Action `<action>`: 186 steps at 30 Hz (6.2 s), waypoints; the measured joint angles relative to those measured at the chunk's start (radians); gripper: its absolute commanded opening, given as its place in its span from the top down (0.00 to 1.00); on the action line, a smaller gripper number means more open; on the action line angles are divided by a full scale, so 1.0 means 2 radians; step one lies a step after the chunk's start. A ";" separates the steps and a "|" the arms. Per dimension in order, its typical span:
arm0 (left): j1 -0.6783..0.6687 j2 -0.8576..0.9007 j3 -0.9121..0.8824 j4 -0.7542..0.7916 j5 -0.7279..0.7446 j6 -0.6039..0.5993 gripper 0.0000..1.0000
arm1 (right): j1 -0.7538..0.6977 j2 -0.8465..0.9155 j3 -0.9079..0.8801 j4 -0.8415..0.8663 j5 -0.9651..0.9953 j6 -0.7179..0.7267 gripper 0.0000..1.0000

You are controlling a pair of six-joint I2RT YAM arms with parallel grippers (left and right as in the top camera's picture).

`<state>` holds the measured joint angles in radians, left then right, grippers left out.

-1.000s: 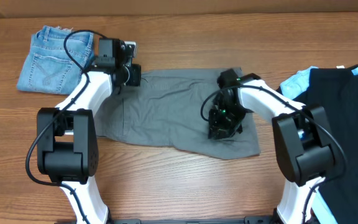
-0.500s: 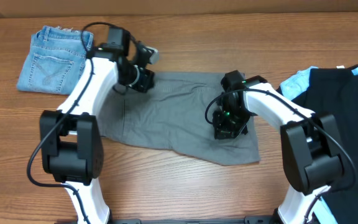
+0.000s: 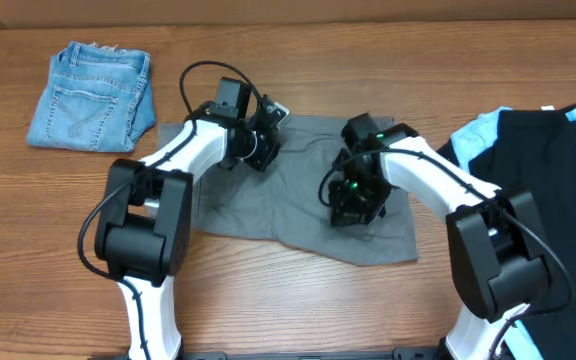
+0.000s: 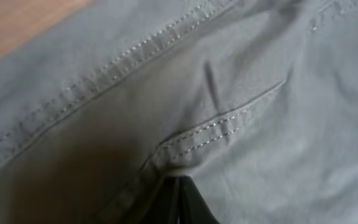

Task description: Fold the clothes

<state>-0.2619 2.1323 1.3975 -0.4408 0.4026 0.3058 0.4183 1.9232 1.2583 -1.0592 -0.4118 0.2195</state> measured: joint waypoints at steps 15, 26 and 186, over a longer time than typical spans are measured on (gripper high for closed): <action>0.038 0.031 0.128 -0.066 -0.035 -0.113 0.80 | 0.019 0.000 -0.071 0.012 0.011 -0.006 0.95; 0.042 0.031 0.223 -0.303 -0.066 -0.101 0.72 | 0.000 -0.113 -0.017 0.039 0.017 0.005 0.77; -0.076 -0.061 0.227 -0.383 -0.196 -0.263 0.95 | -0.260 -0.086 0.073 0.007 0.084 0.133 0.87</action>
<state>-0.4149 2.0102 1.8523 -1.2060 0.0105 -0.2203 -0.1009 1.7512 1.4044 -1.0451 -0.2443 0.4847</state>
